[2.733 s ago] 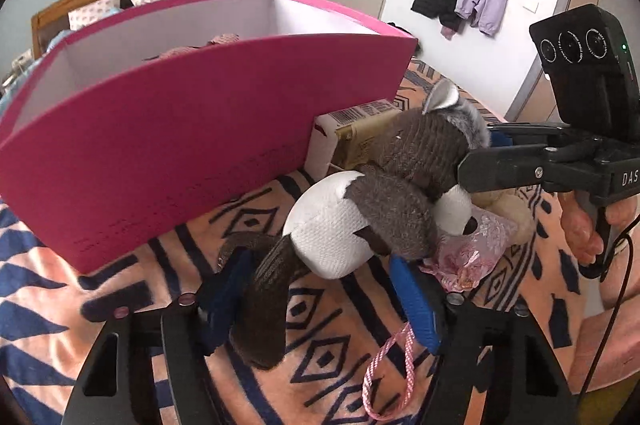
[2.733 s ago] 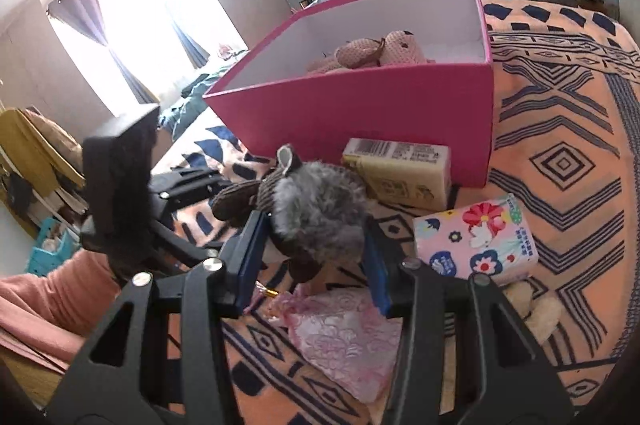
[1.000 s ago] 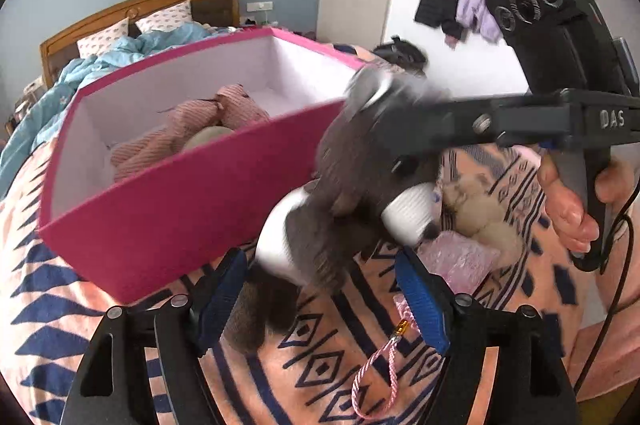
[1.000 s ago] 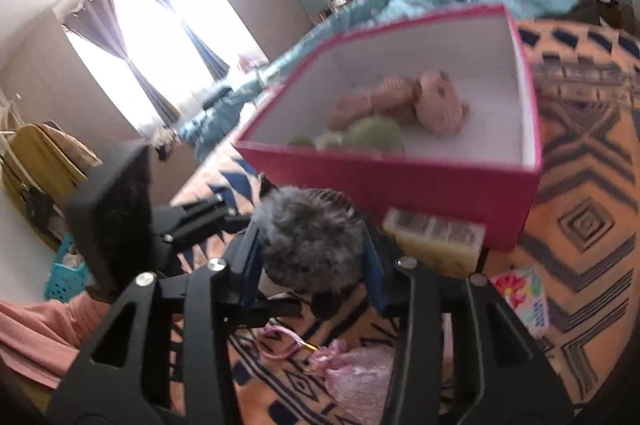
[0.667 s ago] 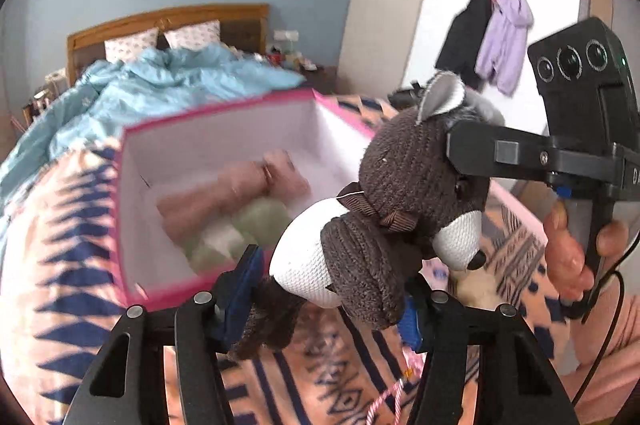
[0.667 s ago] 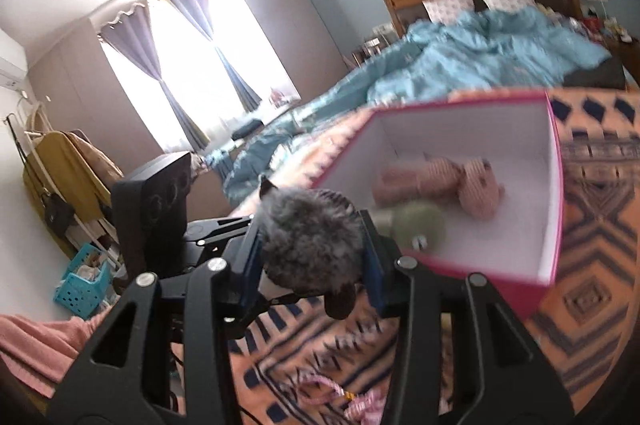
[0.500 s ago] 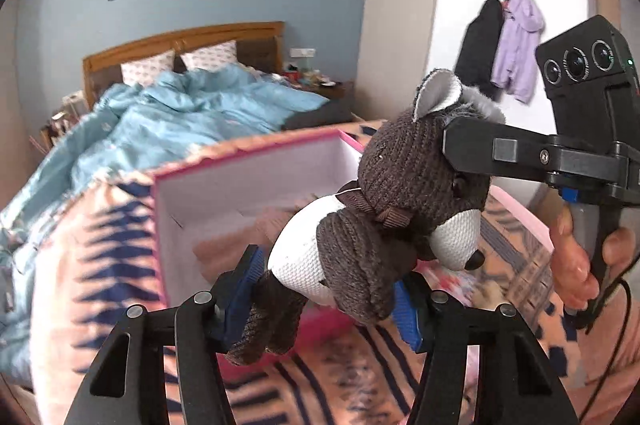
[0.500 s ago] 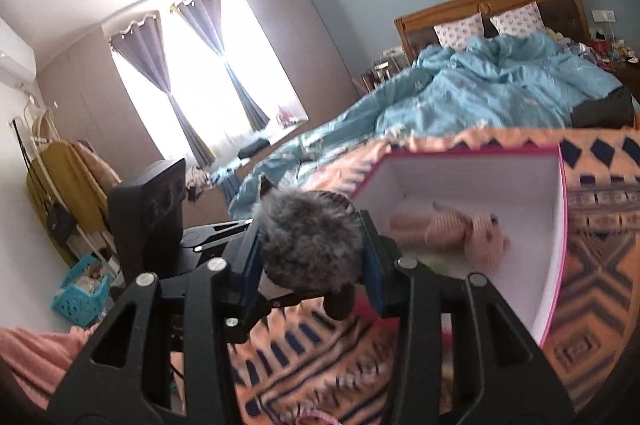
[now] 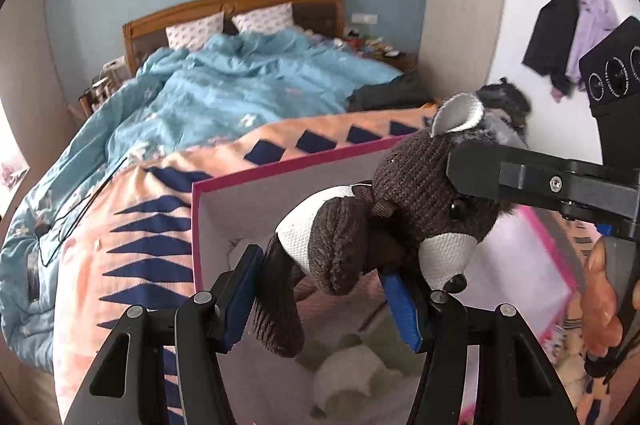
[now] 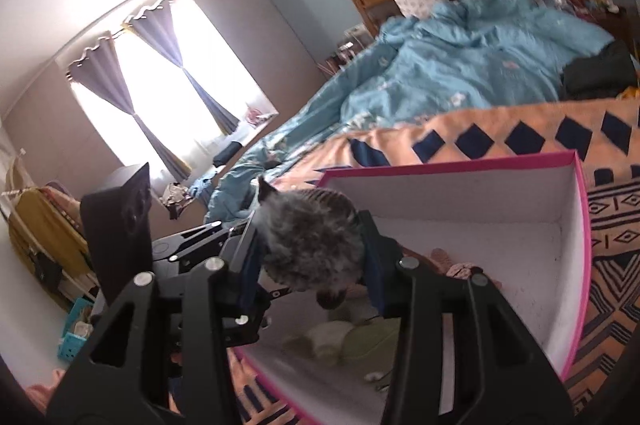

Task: Organize objects
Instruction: 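Lift the brown dog plush with the right gripper and release it into the box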

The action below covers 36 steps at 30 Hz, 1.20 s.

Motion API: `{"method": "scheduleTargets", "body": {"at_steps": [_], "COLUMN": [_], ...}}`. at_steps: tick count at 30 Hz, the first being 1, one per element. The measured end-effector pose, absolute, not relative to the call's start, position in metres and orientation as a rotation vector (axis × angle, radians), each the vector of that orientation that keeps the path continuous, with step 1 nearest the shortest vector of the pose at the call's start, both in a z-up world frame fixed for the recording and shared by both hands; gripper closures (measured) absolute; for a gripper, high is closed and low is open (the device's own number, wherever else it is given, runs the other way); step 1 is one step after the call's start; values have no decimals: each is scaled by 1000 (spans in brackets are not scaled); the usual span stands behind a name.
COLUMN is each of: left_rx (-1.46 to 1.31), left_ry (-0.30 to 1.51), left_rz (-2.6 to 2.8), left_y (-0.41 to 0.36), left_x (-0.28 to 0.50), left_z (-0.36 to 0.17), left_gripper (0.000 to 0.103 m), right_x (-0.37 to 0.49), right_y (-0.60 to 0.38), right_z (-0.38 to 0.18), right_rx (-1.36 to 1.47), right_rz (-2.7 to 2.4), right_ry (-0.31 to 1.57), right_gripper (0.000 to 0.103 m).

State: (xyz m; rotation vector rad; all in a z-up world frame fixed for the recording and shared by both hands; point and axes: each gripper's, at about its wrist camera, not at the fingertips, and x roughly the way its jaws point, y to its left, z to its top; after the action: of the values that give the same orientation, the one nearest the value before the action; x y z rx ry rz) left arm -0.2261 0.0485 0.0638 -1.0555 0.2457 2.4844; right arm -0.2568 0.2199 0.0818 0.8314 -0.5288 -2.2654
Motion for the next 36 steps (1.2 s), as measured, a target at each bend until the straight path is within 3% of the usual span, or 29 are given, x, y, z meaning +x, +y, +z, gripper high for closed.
{"method": "scheduleTargets", "body": {"at_steps": [8, 12, 16, 18, 26, 30, 36], "left_rx": [-1220, -1229, -1162, -1117, -894, -800, -663], "left_ry": [246, 198, 147, 101, -61, -92, -201], "left_rz": [2551, 2574, 2590, 2593, 2545, 2525, 2504], "left_y": [48, 40, 30, 24, 7, 7, -1], "left_x": [-265, -267, -257, -248, -197, -166, -120], "left_z": [45, 48, 56, 61, 83, 88, 88], "left_gripper": [42, 37, 30, 19, 18, 11, 11], "right_x": [-307, -308, -298, -289, -271, -252, -208], "right_y": [212, 218, 226, 231, 245, 247, 249], "right_z": [56, 47, 41, 39, 27, 32, 53], "right_rx": [1060, 1108, 1127, 1146, 1240, 1175, 1026], "right_rz": [-2364, -2389, -2379, -2390, -2407, -2381, -2349], "right_ry": [-490, -482, -500, -480, -429, -442, -449], "right_gripper": [46, 42, 41, 40, 37, 37, 36]}}
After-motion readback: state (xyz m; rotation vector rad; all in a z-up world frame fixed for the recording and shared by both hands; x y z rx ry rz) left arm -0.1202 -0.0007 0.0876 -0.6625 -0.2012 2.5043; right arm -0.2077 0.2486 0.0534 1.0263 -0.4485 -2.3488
